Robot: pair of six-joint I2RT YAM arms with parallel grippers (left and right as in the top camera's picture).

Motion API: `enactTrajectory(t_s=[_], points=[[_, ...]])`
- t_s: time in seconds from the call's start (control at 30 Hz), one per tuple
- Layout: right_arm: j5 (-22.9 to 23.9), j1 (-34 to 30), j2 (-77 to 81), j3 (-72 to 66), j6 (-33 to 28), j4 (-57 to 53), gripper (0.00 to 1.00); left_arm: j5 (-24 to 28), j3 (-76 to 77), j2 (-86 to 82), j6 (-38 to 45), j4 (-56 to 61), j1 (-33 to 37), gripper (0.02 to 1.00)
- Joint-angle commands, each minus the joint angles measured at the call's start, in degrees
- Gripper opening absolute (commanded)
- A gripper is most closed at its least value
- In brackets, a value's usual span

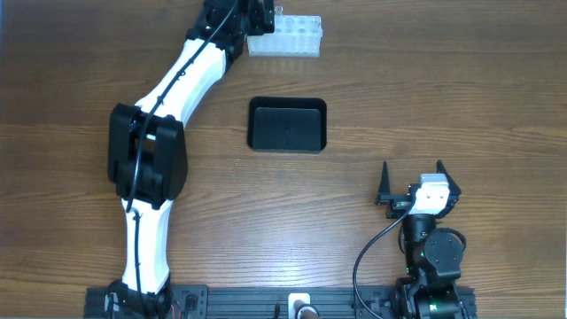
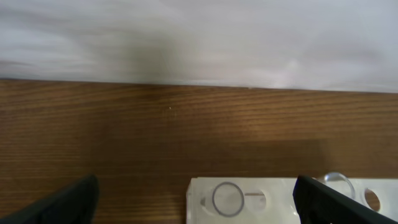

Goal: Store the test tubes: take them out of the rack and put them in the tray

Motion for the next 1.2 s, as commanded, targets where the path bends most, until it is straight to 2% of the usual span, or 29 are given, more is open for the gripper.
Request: enactTrajectory(t_s=[0.03,0.23,0.43,0.7,0.9,1.2], points=[[0.74,0.26,-0.52,-0.48,-0.11,0.11,0.993,-1.33,3.56,3.39,-0.87,0.09,0.13,0.974],[0.76,0.26,-0.52,-0.48,-0.11,0.11,0.991,-1.38,4.2,4.17,-0.85,0.59,-0.44,0.941],[0.76,0.26,-0.52,-0.48,-0.11,0.11,0.993,-1.36,4.2,4.28,-0.83,0.57,-0.9,0.825],[0.76,0.26,-0.52,-0.48,-0.11,0.11,0.993,-1.38,4.2,4.35,-0.85,0.55,-1.62,0.726],[0.76,0.26,-0.52,-0.48,-0.11,0.11,0.991,-2.43,4.2,4.96,-0.87,0.57,-1.62,0.599],[0.76,0.26,-0.52,-0.48,-0.11,0.11,0.991,-2.64,4.2,5.92,-1.05,2.19,-1.62,0.483]])
